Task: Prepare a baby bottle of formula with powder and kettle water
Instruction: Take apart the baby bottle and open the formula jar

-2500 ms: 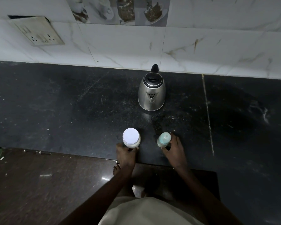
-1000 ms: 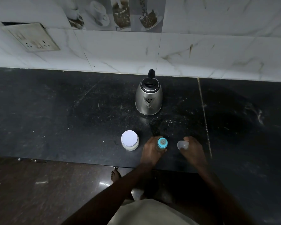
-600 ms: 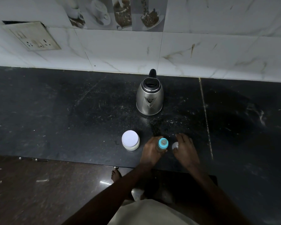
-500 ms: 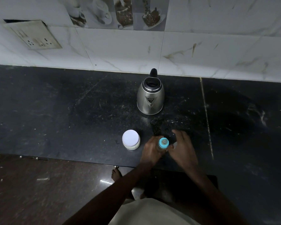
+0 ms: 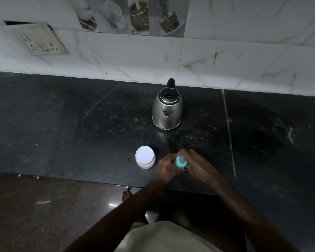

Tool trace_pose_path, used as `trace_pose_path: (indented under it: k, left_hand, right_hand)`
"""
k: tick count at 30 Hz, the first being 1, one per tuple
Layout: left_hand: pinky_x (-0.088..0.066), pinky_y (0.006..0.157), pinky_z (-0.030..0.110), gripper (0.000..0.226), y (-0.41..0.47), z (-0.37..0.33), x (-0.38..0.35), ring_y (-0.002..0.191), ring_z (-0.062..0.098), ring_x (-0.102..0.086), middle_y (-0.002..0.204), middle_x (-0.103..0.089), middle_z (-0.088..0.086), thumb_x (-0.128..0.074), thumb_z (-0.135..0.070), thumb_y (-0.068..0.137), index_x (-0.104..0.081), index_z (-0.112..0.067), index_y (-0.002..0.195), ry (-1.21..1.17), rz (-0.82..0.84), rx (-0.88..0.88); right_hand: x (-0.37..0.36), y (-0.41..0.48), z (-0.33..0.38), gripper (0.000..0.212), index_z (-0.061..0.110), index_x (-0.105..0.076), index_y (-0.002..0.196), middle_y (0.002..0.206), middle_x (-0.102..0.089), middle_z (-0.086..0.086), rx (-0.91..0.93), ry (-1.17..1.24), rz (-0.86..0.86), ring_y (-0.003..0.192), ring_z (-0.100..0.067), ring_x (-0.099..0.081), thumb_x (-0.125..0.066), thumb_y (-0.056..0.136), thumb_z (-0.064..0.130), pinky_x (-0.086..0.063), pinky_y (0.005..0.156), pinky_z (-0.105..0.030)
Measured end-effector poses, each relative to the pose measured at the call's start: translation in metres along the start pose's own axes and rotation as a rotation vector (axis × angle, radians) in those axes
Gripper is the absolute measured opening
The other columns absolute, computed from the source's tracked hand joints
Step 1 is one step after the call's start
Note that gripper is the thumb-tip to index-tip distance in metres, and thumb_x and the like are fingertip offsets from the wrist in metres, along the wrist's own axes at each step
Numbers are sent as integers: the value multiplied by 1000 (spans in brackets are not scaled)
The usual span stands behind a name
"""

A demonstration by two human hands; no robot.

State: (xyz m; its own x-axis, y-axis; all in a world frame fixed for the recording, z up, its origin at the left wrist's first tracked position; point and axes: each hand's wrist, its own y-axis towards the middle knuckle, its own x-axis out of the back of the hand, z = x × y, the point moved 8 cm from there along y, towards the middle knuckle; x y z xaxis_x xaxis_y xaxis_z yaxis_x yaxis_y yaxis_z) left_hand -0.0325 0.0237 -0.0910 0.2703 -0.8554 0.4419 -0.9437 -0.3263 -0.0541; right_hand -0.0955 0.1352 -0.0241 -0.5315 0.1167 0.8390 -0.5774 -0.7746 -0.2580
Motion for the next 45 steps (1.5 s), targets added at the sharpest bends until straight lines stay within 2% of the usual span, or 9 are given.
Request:
trace_pose_path:
  k: [4,8,14,17,23,28,39,43,45]
  left_hand:
    - [-54,94,20,56,0,-5,1,107,4,-68,121,-73,-3,-88,-45,81,-70,-22,128,5,11,-39]
    - [-52,89,15,52,-2,-5,1,103,4,-68,117,-74,-1,-88,-43,82,-71,-17,125,7,5,-15]
    - [-57,93,34,57,1,1,1,108,7,-69,118,-73,-7,-93,-41,74,-71,-25,124,14,19,31]
    - [-56,100,36,64,2,2,-2,114,9,-69,125,-72,-4,-94,-34,71,-70,-22,128,39,36,18]
    - [-56,102,37,66,2,6,-4,116,9,-68,127,-72,-4,-93,-35,71,-69,-21,130,49,48,39]
    - [-56,101,36,64,4,5,-3,114,9,-68,126,-72,-2,-93,-33,73,-69,-18,130,59,51,30]
    - [-52,107,36,67,1,0,-5,121,12,-64,134,-69,1,-89,-27,79,-64,-17,139,116,13,9]
    - [-23,123,15,99,-9,-6,-9,150,7,-36,165,-40,-6,-90,-23,78,-37,-17,161,170,20,20]
    - [-17,126,18,103,-23,-17,-4,159,6,-17,171,-22,-9,-85,-19,84,-23,-15,166,217,-20,-26]
  right_hand:
    - [4,3,0,82,27,-36,150,148,-42,4,-87,-81,-28,126,-19,-48,-79,81,33,-57,90,-43]
    - [-1,9,9,69,25,-42,140,132,-59,1,11,-142,-16,120,-22,-54,-75,80,17,-56,90,-40]
    - [35,7,-2,67,31,-47,132,120,-61,11,57,94,-93,109,-10,-56,-75,76,9,-52,91,-31]
    - [62,-2,-33,74,27,-50,139,129,-64,10,-59,285,-245,117,-4,-62,-79,76,3,-51,100,-25]
    - [60,-34,-103,62,20,-57,134,121,-67,5,-371,571,-411,110,-9,-67,-80,80,-2,-54,94,-25]
    - [26,-48,-136,43,16,-66,115,106,-69,-1,-429,251,-368,97,-24,-69,-82,76,4,-57,86,-42]
    - [-27,-51,-133,72,12,-54,143,141,-54,-10,-433,13,-205,129,-31,-54,-83,78,4,-52,104,-44]
    - [-10,-53,-120,85,11,-48,148,151,-44,-14,-448,50,-266,135,-35,-48,-77,71,-13,-49,107,-44]
    - [9,-57,-112,84,9,-50,144,149,-44,-15,-443,83,-397,133,-36,-50,-73,68,-19,-50,104,-45]
